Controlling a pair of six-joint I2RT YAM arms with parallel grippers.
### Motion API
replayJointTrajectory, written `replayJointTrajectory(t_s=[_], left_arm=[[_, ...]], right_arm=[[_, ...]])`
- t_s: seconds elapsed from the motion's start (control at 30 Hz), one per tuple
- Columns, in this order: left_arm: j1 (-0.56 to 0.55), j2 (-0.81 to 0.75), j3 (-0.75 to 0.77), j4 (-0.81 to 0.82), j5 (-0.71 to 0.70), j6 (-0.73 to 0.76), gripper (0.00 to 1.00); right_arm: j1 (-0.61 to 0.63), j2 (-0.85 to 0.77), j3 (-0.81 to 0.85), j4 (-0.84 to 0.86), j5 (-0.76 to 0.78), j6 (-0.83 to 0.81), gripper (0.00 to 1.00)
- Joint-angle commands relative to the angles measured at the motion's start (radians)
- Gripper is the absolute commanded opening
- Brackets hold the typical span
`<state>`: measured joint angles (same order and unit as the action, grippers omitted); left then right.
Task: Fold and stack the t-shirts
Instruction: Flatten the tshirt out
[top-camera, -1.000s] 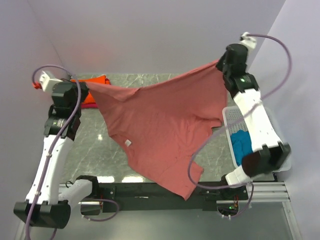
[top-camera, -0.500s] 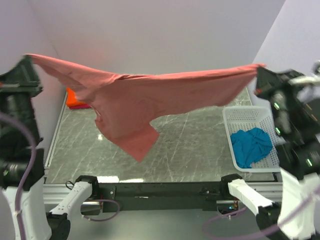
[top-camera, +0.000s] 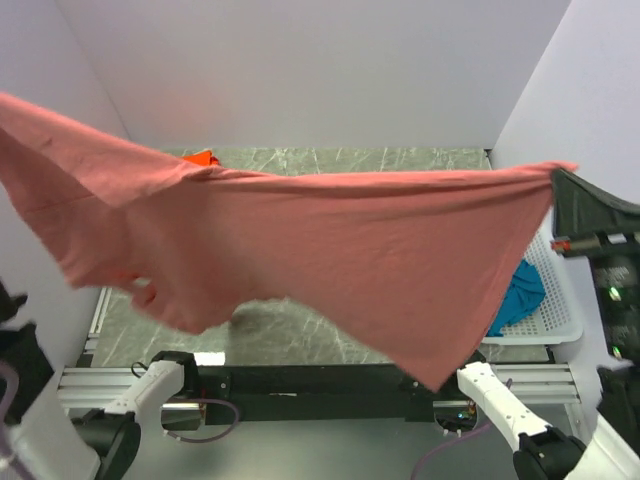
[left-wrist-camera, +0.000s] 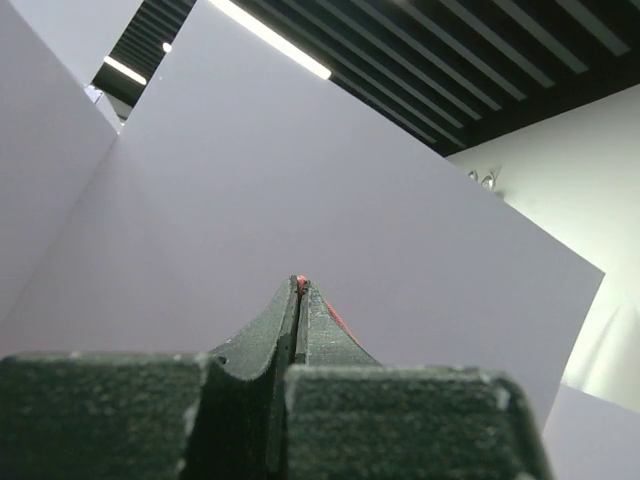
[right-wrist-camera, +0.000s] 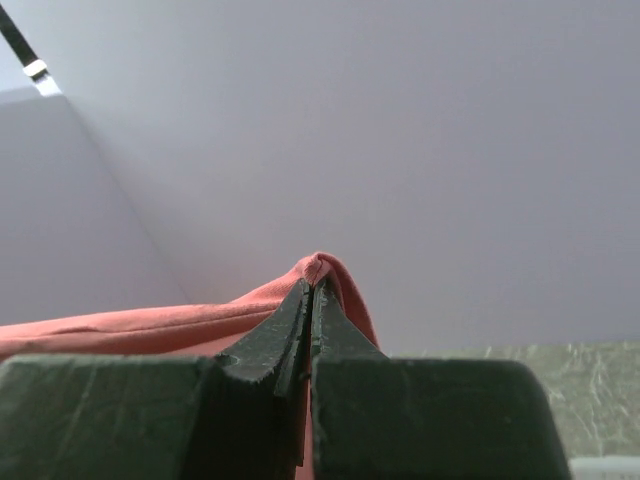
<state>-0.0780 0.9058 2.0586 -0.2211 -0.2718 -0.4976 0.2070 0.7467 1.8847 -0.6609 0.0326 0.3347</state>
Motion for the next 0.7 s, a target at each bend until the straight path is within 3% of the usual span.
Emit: replayJointTrajectory(t_s=[0.0,0.23,0.4,0.5,0.67], left_arm=[[0.001,0.180,0.034,0.019,0.016,0.059,0.01],[0.000,0.435,-0.142,0.133,0.020,0.119,0.01],[0.001,0.701,-0.247,0.178,0.016,0.131,0.01],[0.001,0.861,-0.334,0.281,0.026,0.152,0.01],[0.001,1.169,-0.289,0.273,0.066,0.125,0.01]], right_arm=[[0.000,0.100,-0.032,0.003,0.018,-0.019,0.00],[0.000,0.265,-0.243,0.136,0.128,0.003,0.00],[-0.014,0.442,-0.415,0.283,0.141,0.026,0.00],[-0.030,0.629,-0.418,0.326,0.113,0.056,0.00],[-0.081,1.054,-0.245,0.294,0.000,0.075,0.00]])
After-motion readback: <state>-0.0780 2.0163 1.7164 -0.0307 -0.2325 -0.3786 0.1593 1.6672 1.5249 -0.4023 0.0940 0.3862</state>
